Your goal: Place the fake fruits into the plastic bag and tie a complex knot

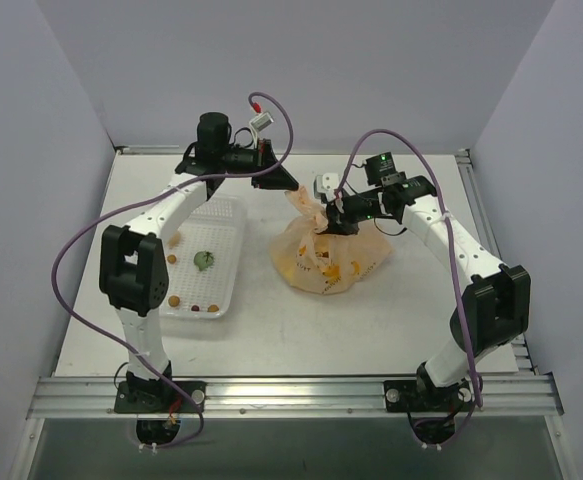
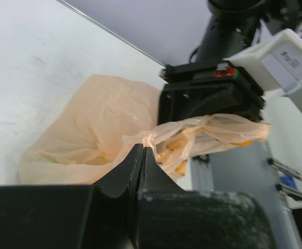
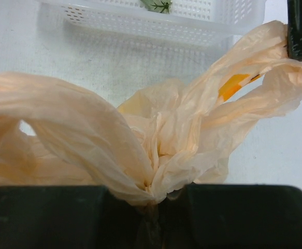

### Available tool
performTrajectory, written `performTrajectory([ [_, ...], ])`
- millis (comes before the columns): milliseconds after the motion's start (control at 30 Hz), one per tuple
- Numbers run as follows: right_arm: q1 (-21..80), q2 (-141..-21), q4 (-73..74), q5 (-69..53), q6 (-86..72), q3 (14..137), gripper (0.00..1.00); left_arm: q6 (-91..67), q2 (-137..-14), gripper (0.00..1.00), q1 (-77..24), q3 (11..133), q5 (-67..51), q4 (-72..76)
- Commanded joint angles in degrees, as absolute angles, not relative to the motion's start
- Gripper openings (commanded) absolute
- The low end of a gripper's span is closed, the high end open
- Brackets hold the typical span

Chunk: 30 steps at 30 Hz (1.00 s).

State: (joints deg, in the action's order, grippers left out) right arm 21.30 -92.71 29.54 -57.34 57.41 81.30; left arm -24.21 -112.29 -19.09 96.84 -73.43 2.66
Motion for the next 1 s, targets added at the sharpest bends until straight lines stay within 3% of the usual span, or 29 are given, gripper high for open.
performTrajectory([
  [0,20.9,-92.7,30.5,-57.6,55.0,84.0,0.00,-4.6,-107.1,0.00,-19.6,101.8,-63.7,-16.6],
  [333,20.0,-93.5,27.1,-52.7,36.1,83.1,0.00,-2.4,-93.8,0.00,-19.0,89.6,-47.2,-16.4],
  [567,19.4,-92.8,18.6,-46.1,15.8,81.7,0.00,-4.1,-90.1,0.00,-20.6,86.3,-46.1,-21.4],
  [733,19.9,-93.3,17.2,-35.9,1.0,81.5,0.00,-5.4,-84.4,0.00,-25.7,77.5,-36.5,-13.9],
  [967,20.2,-90.0,12.8,-32.3,-13.9,76.1,0.00,-11.8,-83.1,0.00,-31.5,71.0,-34.4,-7.7],
])
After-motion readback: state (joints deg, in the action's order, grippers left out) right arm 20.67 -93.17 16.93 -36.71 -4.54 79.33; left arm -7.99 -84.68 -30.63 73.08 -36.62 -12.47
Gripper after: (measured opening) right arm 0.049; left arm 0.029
